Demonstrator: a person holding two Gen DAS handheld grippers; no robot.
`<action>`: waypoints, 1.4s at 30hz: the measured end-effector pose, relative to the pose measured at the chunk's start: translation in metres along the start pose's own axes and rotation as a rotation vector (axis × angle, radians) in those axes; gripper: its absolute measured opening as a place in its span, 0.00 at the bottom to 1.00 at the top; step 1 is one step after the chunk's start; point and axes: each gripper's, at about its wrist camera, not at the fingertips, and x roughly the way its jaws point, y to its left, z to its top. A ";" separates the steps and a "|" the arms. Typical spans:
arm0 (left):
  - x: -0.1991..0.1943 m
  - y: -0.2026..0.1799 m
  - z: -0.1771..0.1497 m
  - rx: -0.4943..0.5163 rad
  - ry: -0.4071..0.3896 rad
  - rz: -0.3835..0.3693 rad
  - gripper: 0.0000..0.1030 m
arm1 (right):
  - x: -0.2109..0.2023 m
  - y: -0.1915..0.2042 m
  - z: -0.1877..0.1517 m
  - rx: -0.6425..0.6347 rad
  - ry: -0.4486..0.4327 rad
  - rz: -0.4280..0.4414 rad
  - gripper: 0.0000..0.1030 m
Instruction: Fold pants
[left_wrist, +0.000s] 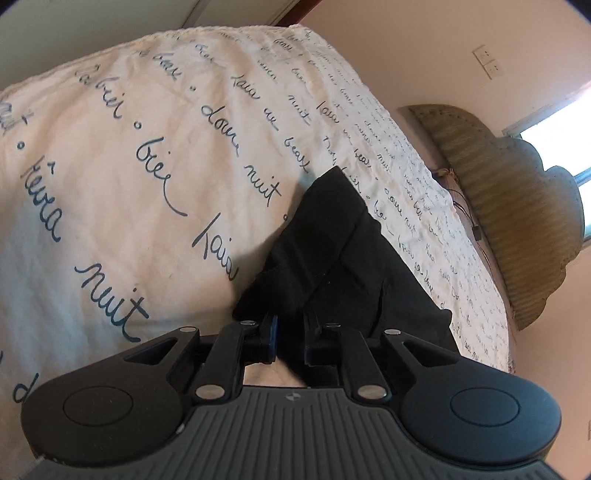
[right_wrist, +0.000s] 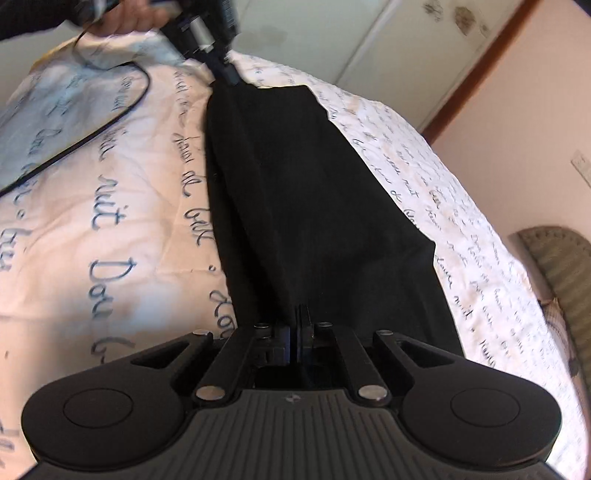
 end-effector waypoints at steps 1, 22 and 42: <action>-0.005 -0.002 0.000 0.022 -0.009 0.009 0.30 | 0.000 0.000 0.000 0.007 0.000 -0.001 0.03; -0.007 -0.181 -0.162 0.654 -0.044 -0.154 0.49 | -0.154 -0.131 -0.228 1.632 -0.435 -0.100 0.85; 0.134 -0.268 -0.246 -0.143 0.375 -0.354 0.63 | -0.110 -0.146 -0.271 2.011 -0.339 0.054 0.87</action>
